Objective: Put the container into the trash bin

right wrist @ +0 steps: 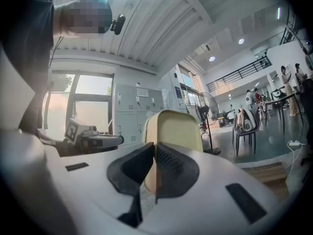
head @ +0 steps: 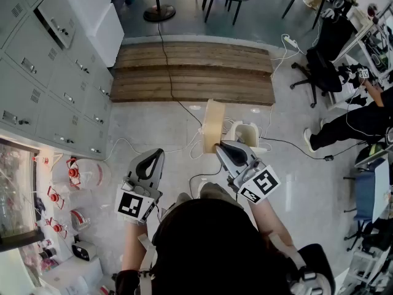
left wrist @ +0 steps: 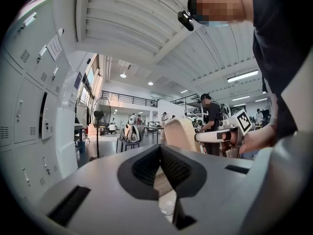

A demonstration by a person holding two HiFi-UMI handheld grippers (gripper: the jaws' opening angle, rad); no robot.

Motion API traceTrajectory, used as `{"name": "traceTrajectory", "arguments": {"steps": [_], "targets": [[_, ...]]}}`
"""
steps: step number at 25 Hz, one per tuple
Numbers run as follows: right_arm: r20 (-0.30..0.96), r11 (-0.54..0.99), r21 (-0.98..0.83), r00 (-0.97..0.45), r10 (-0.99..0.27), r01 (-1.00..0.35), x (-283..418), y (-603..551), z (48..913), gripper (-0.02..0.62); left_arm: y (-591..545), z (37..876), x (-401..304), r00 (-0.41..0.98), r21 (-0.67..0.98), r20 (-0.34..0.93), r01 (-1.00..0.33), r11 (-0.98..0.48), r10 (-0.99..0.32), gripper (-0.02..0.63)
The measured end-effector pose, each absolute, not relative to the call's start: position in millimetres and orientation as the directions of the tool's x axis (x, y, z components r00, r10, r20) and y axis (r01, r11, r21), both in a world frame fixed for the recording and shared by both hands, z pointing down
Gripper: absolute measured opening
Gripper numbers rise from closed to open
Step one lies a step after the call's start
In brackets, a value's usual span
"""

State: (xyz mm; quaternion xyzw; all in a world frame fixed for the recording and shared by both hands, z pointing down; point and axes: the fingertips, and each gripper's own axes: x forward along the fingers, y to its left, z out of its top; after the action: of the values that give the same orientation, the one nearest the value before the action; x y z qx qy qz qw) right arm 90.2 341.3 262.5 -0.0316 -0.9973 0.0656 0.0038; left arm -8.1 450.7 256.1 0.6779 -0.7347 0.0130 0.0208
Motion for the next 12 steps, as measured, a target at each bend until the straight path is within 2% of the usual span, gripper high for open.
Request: {"name": "traceTrajectory", "arguments": {"steps": [12], "targets": [[-0.007, 0.988, -0.143, -0.998, 0.055, 0.056, 99, 277, 266, 0.031, 383, 254, -5, -0.078, 0.002, 0.041, -0.997, 0.079, -0.996, 0.006]]}}
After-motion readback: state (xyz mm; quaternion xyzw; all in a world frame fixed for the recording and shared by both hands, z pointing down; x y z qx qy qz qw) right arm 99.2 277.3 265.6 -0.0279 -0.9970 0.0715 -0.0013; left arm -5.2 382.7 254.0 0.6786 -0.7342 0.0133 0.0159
